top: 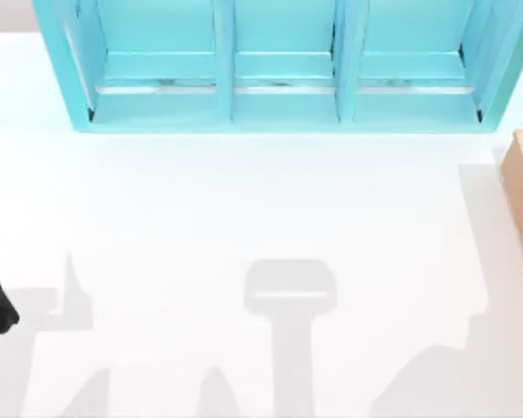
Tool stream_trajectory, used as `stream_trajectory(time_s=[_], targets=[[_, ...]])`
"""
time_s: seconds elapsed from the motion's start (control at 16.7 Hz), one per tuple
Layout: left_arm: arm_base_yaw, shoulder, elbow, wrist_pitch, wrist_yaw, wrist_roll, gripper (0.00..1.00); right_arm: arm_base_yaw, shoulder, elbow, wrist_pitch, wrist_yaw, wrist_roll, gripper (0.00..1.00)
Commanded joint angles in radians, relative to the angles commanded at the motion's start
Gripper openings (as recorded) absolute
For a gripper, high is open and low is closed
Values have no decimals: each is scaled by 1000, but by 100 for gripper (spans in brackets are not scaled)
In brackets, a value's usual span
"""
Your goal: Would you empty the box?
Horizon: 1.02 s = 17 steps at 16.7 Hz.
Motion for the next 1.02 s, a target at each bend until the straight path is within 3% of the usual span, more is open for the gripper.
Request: stream_trajectory(time_s=[0.66,1.02], targets=[[0,0,0,0,0,0,100,-2,-4,15,-16,0,1,0],[0,0,0,0,0,0,100,-6,-52,225,-290,-1,-6,0]])
